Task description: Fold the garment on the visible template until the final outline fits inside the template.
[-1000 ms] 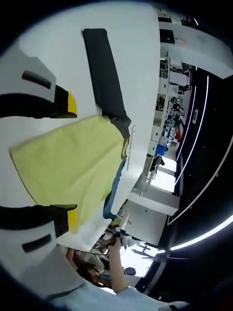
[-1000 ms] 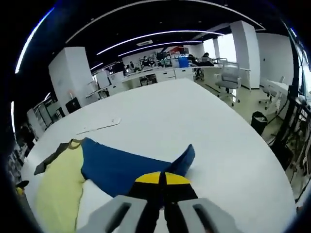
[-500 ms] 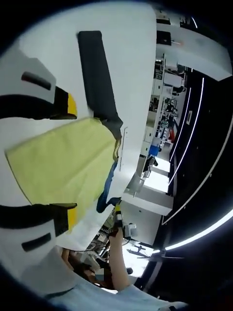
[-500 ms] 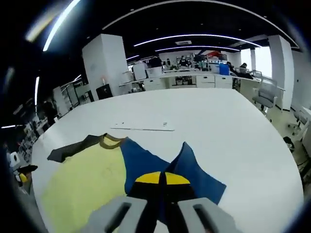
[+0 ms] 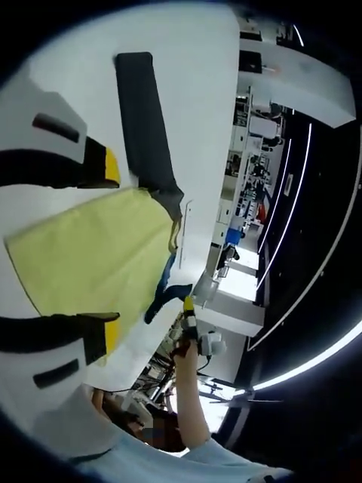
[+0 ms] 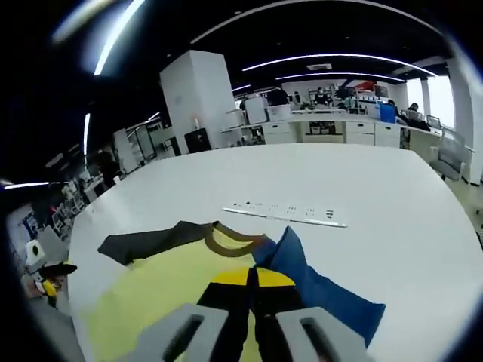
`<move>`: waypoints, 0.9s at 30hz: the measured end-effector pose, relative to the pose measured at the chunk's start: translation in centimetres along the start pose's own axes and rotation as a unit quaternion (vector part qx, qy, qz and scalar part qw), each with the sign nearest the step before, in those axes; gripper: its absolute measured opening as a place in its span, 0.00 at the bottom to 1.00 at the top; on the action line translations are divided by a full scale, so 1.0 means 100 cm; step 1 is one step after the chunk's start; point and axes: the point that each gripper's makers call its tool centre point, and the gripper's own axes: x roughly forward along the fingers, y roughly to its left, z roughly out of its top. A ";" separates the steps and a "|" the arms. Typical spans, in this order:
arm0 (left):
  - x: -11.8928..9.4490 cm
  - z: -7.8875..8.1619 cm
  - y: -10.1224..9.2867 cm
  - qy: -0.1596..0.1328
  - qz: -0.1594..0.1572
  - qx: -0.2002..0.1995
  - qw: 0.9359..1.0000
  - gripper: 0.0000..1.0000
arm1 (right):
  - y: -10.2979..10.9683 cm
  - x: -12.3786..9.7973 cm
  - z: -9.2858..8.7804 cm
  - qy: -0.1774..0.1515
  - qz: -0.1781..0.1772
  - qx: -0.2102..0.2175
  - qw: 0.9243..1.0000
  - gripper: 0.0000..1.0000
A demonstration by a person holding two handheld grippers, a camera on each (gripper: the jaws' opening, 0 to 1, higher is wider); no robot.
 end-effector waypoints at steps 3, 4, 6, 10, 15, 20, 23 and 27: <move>0.000 0.002 -0.001 -0.002 -0.001 0.002 1.000 0.63 | 0.013 0.009 0.003 0.002 0.012 -0.004 1.000 0.00; 0.000 0.002 -0.001 -0.003 -0.001 0.002 1.000 0.63 | 0.020 0.013 0.006 0.001 0.018 -0.007 1.000 0.00; 0.000 0.002 0.000 -0.002 -0.001 0.002 1.000 0.62 | 0.031 0.020 0.011 -0.001 0.028 -0.009 1.000 0.00; 0.000 0.004 0.000 -0.005 -0.001 0.003 1.000 0.62 | 0.059 0.032 0.021 -0.005 0.055 -0.014 0.998 0.00; -0.001 0.007 0.001 -0.010 0.001 0.002 1.000 0.62 | 0.092 0.049 0.025 -0.004 0.079 -0.026 0.997 0.00; -0.001 0.006 0.000 -0.008 0.000 0.003 1.000 0.61 | 0.123 0.065 0.025 -0.004 0.098 -0.038 0.994 0.00; -0.001 0.005 0.000 -0.006 -0.002 0.005 1.000 0.61 | 0.144 0.078 0.022 0.000 0.107 -0.048 0.993 0.00; -0.001 0.005 -0.001 -0.005 -0.002 0.006 1.000 0.61 | 0.164 0.094 0.014 0.010 0.115 -0.063 0.991 0.00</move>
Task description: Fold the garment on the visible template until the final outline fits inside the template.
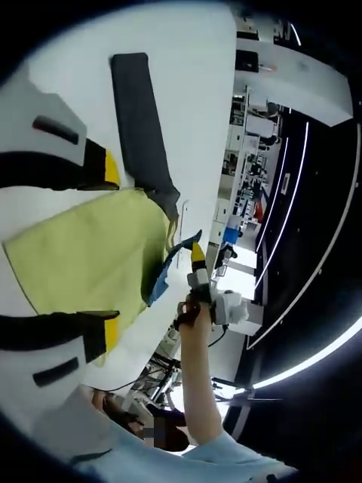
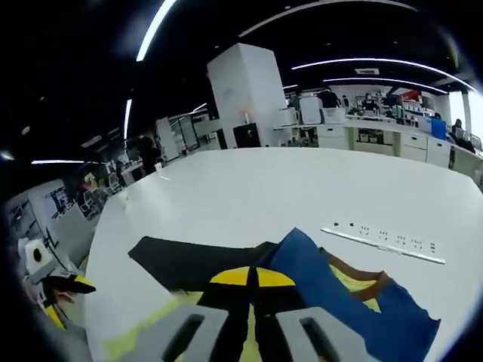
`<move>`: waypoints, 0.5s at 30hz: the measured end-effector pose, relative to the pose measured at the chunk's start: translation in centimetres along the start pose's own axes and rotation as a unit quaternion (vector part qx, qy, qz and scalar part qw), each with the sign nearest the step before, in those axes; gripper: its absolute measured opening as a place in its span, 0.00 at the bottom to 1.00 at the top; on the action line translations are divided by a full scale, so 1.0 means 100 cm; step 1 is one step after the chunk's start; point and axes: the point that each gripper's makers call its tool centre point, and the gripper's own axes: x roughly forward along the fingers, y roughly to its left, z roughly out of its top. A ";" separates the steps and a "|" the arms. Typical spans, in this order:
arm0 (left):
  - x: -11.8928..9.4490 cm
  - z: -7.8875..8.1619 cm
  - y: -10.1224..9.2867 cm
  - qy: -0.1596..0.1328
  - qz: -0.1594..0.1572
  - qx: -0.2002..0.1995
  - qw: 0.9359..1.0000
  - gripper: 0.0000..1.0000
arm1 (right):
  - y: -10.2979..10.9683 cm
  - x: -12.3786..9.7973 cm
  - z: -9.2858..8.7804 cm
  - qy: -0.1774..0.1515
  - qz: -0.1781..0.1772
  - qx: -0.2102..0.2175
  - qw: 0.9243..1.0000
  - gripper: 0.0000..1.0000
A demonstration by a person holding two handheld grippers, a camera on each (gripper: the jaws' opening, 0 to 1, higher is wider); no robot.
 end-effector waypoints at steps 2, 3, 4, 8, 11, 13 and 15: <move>0.000 0.000 0.000 0.000 0.000 0.000 1.000 0.61 | 0.005 0.006 -0.003 0.005 0.004 0.004 1.000 0.00; 0.000 0.000 0.000 0.000 0.000 0.000 1.000 0.61 | 0.009 0.009 -0.005 0.007 0.007 0.004 1.000 0.00; 0.000 0.000 0.001 0.000 0.002 0.000 1.000 0.61 | 0.011 0.010 -0.007 0.008 0.008 0.003 1.000 0.00; 0.000 0.001 0.001 -0.002 0.002 0.000 1.000 0.61 | 0.021 0.017 -0.017 0.020 0.019 -0.002 1.000 0.00; 0.000 -0.001 0.000 0.002 0.001 0.002 1.000 0.61 | 0.025 0.020 -0.024 0.029 0.023 -0.002 0.999 0.00; 0.001 -0.003 -0.001 0.007 -0.001 0.004 1.000 0.61 | 0.026 0.024 -0.032 0.039 0.025 -0.007 0.999 0.00; 0.002 -0.003 -0.002 0.007 -0.003 0.005 1.000 0.61 | 0.027 0.026 -0.037 0.043 0.025 -0.005 0.999 0.00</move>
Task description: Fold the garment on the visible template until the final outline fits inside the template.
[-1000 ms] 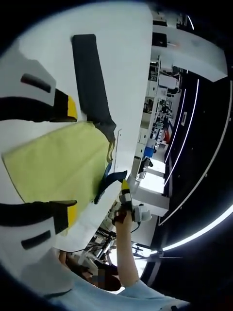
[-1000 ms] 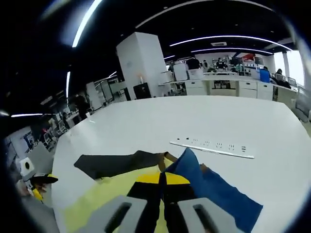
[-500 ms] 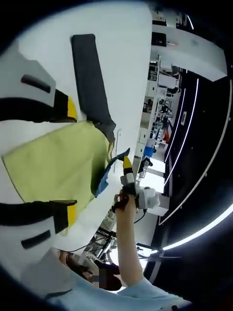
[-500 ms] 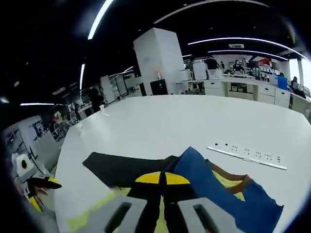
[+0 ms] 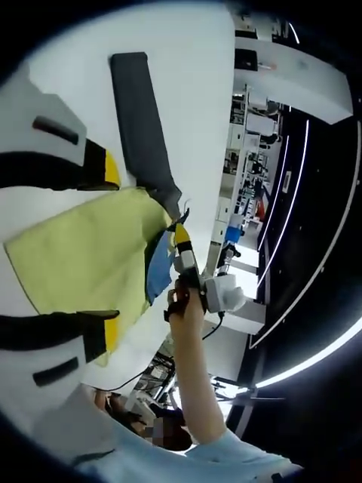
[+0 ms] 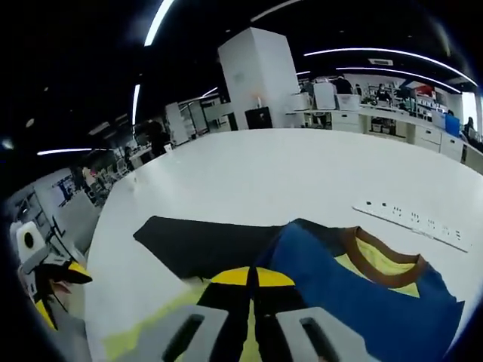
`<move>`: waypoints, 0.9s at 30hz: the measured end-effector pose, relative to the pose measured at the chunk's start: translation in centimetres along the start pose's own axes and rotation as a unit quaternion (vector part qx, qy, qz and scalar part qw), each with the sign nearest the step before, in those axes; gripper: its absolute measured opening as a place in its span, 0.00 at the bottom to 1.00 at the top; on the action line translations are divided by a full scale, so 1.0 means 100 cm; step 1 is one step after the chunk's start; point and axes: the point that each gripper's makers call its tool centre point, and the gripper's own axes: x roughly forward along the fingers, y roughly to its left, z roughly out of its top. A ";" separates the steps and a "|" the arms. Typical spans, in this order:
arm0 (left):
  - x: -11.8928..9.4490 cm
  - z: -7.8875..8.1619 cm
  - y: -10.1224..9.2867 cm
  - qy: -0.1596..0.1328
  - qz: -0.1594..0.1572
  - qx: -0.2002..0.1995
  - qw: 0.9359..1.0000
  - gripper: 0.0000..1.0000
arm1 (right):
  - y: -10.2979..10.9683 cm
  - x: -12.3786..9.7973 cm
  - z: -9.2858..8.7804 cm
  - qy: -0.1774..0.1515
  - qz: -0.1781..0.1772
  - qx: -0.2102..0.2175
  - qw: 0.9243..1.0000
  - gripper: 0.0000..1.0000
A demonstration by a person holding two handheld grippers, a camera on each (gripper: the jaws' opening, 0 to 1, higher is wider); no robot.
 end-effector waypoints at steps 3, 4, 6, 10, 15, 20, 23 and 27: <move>0.000 0.000 0.000 -0.001 0.000 0.000 1.000 0.61 | 0.006 0.004 -0.008 0.008 0.008 0.007 1.000 0.00; 0.000 0.001 0.000 -0.002 0.000 0.000 1.000 0.61 | 0.008 0.005 -0.010 0.009 0.008 0.003 1.000 0.00; 0.000 0.002 0.001 -0.004 0.001 -0.002 1.000 0.61 | 0.011 0.007 -0.015 0.015 0.010 0.004 1.000 0.00; 0.000 0.002 0.001 -0.005 0.002 -0.003 1.000 0.61 | 0.010 0.011 -0.022 0.023 0.010 0.005 1.000 0.00; 0.000 0.001 0.004 -0.004 0.006 -0.007 1.000 0.61 | 0.003 0.021 -0.025 0.030 0.008 0.002 1.000 0.00; 0.000 0.001 0.006 -0.006 0.006 -0.010 1.000 0.61 | 0.000 0.023 -0.024 0.032 0.009 -0.025 0.999 0.00; 0.001 0.001 0.005 -0.004 0.004 -0.010 1.000 0.61 | -0.002 0.020 -0.022 0.021 0.005 -0.035 0.999 0.07; 0.002 0.000 0.004 -0.002 0.001 -0.008 1.000 0.62 | -0.004 0.016 -0.021 0.010 0.013 -0.028 0.999 0.31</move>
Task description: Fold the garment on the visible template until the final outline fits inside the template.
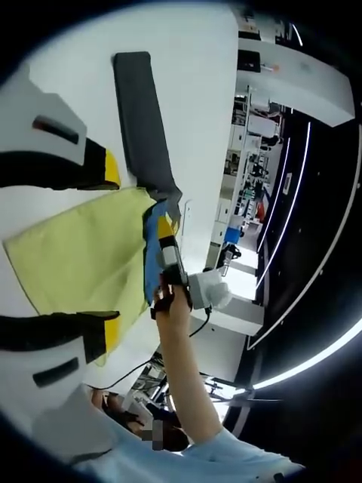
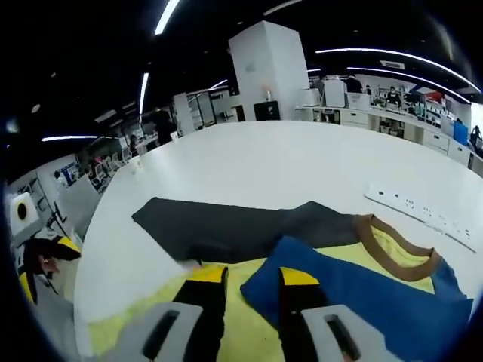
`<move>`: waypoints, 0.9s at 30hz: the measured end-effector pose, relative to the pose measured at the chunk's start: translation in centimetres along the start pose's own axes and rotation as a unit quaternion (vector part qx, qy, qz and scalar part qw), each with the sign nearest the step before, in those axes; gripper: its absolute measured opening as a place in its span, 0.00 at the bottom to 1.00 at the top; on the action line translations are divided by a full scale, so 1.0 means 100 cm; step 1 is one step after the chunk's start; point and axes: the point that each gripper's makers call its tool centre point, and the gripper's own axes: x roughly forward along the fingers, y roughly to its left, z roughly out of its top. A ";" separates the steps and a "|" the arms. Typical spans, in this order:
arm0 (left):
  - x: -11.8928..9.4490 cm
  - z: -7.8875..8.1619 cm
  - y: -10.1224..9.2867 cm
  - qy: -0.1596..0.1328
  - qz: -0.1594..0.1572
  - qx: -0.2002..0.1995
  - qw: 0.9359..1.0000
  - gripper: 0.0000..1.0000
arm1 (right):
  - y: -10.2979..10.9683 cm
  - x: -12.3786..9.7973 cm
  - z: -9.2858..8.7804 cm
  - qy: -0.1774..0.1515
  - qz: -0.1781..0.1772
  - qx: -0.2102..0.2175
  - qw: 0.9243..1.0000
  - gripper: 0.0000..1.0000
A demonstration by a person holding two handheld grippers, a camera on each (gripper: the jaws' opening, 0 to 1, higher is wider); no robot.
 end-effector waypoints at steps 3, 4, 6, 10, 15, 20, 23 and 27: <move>0.000 0.000 0.000 0.000 0.000 0.000 1.000 0.62 | -0.002 -0.004 -0.001 -0.004 0.000 -0.015 1.000 0.41; 0.000 0.000 0.000 0.001 0.000 0.000 1.000 0.62 | -0.002 -0.005 -0.001 -0.006 0.001 -0.020 1.000 0.44; 0.001 0.000 0.000 0.000 -0.001 0.000 1.000 0.62 | -0.002 -0.008 0.002 -0.018 0.004 -0.032 0.999 0.49; 0.001 0.000 -0.001 0.000 -0.002 0.000 1.000 0.62 | -0.007 -0.013 0.003 -0.025 0.004 -0.030 0.999 0.58; 0.001 0.001 -0.004 -0.005 -0.009 -0.006 1.000 0.63 | -0.013 -0.022 0.001 -0.026 0.001 -0.027 0.999 0.75; 0.001 0.000 -0.006 -0.001 -0.012 -0.003 1.000 0.64 | -0.026 -0.039 -0.002 -0.038 -0.006 -0.035 0.999 0.92; 0.001 0.000 -0.007 -0.002 -0.014 -0.002 1.000 0.64 | -0.039 -0.052 -0.010 -0.031 -0.016 -0.032 0.999 1.00; 0.001 -0.001 -0.009 -0.001 -0.016 -0.002 1.000 0.63 | -0.051 -0.070 -0.019 -0.020 -0.024 -0.028 0.999 1.00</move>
